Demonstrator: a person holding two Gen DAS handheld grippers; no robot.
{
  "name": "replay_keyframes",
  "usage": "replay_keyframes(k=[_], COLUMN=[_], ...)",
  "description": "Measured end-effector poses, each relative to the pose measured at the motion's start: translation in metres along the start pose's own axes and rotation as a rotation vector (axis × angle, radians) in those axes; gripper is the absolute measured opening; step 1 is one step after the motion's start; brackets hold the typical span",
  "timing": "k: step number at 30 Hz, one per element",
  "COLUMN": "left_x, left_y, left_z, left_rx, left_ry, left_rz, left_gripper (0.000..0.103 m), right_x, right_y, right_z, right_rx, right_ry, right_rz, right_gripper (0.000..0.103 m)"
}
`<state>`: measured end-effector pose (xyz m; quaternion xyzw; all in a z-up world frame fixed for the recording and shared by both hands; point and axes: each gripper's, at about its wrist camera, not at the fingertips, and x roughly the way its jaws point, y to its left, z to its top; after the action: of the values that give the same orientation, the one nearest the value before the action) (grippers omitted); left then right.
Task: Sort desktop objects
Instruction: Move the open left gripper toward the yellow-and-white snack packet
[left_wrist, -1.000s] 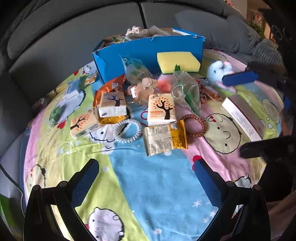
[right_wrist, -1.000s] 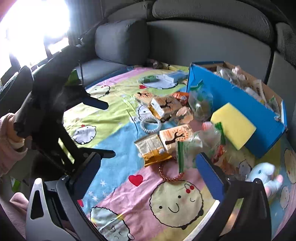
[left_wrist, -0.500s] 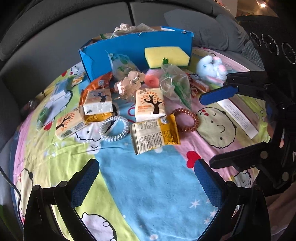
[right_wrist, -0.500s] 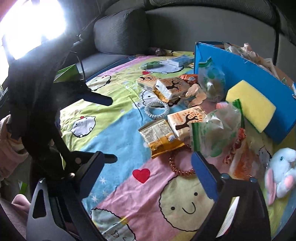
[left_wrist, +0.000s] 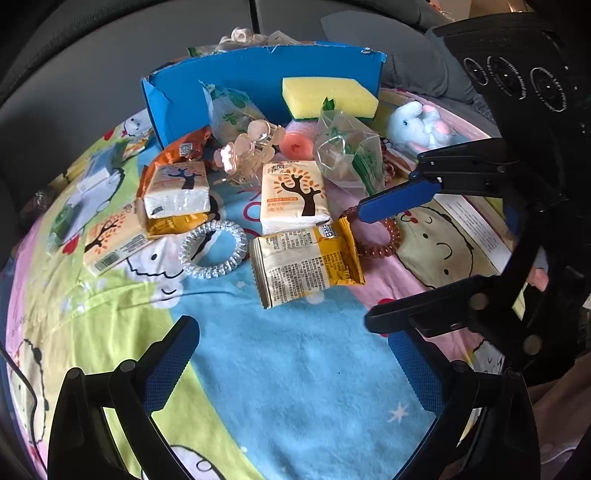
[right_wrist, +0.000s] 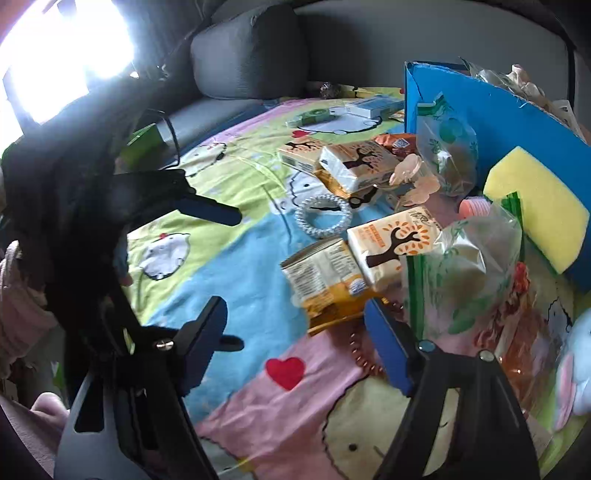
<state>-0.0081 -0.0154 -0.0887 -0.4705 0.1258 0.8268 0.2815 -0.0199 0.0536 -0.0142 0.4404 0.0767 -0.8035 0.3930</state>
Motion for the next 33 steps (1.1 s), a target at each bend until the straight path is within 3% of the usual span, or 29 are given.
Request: replay_keyframes(k=[8, 11, 23, 26, 29, 33], left_x=[0.023, 0.033, 0.030, 0.029, 0.025, 0.023], left_y=[0.008, 0.010, 0.015, 0.016, 0.014, 0.001], left_z=[0.007, 0.008, 0.002, 0.004, 0.009, 0.013], left_rx=[-0.027, -0.030, -0.011, -0.011, -0.009, 0.084], left_ry=[0.020, 0.039, -0.004, -0.015, -0.033, -0.029], left_rz=[-0.061, -0.068, -0.117, -0.108, -0.119, -0.052], left_gripper=[0.099, 0.089, 0.087, 0.080, 0.070, 0.071], right_x=[0.018, 0.023, 0.043, 0.044, 0.040, 0.040], right_y=[-0.017, -0.019, -0.020, -0.020, -0.024, -0.030], right_z=[0.004, 0.006, 0.013, 0.013, 0.013, 0.014], right_rx=[0.024, 0.024, 0.046, 0.051, 0.079, 0.104], right_ry=[0.027, 0.031, 0.077, 0.070, 0.058, 0.081], right_rz=[-0.025, -0.009, 0.035, 0.017, 0.027, 0.024], right_gripper=[0.076, 0.078, 0.077, 0.072, 0.057, 0.052])
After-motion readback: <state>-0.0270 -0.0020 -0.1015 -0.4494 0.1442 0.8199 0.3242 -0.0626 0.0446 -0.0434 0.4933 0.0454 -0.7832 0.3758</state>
